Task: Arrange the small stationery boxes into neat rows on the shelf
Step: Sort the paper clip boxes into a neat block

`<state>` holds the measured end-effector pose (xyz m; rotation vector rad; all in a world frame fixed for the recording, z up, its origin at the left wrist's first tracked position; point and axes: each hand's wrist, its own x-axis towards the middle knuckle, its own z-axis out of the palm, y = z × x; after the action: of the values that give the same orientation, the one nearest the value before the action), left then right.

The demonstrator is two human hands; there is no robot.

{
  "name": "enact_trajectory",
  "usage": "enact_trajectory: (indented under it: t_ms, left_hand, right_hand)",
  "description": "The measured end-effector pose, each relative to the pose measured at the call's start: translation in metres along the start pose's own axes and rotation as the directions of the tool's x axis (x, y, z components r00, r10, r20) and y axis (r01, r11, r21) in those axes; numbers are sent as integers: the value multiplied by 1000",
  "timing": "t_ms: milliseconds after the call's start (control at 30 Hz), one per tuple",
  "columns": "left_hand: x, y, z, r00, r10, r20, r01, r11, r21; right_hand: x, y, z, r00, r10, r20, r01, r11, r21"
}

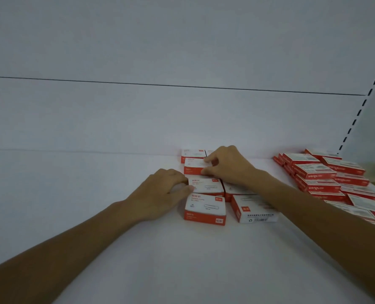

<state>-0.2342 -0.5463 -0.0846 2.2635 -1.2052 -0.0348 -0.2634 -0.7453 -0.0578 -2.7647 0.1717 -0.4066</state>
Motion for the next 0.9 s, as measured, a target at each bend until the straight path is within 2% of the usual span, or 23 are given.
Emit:
enact_trajectory:
  t_ms: [267, 567, 733, 900]
  left_hand:
    - [2, 1, 1, 1000, 2, -27, -2, 1000, 16]
    - [2, 0, 1, 998, -21, -61, 21, 1000, -6]
    - [1, -2, 3, 998, -27, -55, 27, 1000, -11]
    - [3, -1, 3, 998, -34, -54, 35, 999, 7]
  right_hand:
    - [7, -3, 6, 999, 43, -9, -44, 995, -86]
    - [0, -2, 6, 999, -20, -33, 20, 1000, 2]
    - [1, -2, 9, 997, -29, -65, 26, 999, -46]
    - [3, -1, 9, 997, -20, -68, 19, 1000, -14]
